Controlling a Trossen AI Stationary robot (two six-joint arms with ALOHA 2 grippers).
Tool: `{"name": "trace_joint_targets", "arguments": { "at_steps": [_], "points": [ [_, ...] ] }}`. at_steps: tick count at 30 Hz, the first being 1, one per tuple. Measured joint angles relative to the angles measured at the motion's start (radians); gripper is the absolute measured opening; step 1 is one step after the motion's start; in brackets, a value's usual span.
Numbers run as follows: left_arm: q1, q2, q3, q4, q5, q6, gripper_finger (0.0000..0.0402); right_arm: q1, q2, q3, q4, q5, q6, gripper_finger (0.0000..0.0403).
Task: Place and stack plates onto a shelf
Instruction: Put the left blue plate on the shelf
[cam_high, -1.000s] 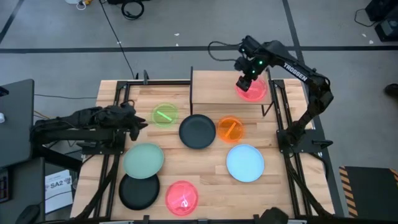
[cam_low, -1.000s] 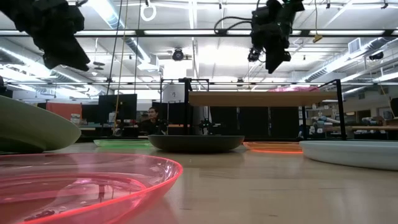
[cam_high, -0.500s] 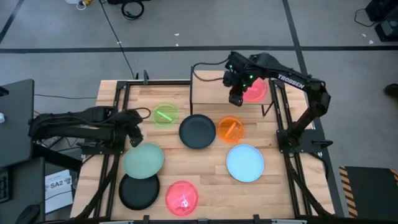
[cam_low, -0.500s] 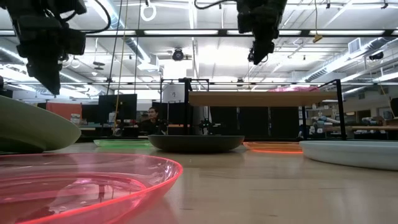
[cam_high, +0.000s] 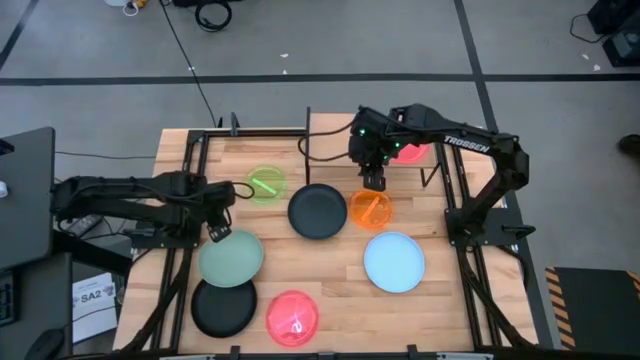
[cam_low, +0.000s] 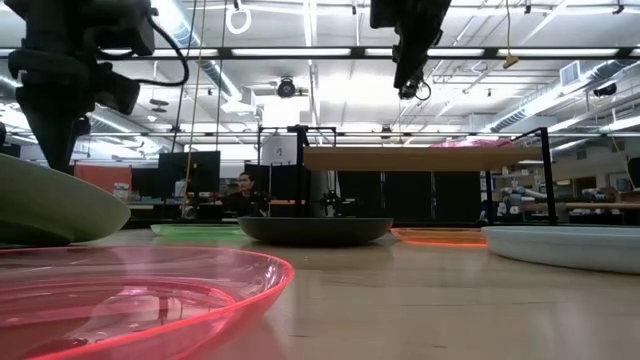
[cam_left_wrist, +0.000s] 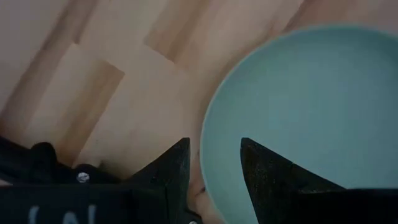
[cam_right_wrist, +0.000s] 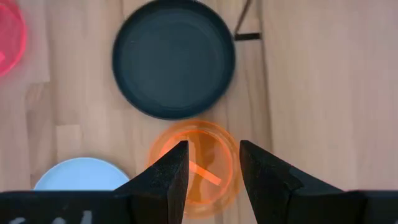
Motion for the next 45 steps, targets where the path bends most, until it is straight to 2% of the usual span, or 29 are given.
{"name": "trace_joint_targets", "arguments": {
  "at_steps": [6,30,37,45],
  "points": [
    [0.0,0.064,-0.042,0.009,0.009,0.029,0.0149,0.058,0.0,0.0,0.03,0.0,0.001,0.015],
    [0.0,0.371,-0.043,0.137,0.027,0.071,0.0149,0.219,0.0,0.0,0.079,0.0,0.024,0.015],
    [0.0,0.464,-0.043,0.183,0.089,0.184,0.0149,0.253,0.0,0.0,0.076,0.042,0.027,0.015],
    [0.0,0.522,-0.042,0.189,0.091,0.239,0.0132,0.265,0.0,0.0,0.075,0.044,0.027,0.0149]
  ]
}}
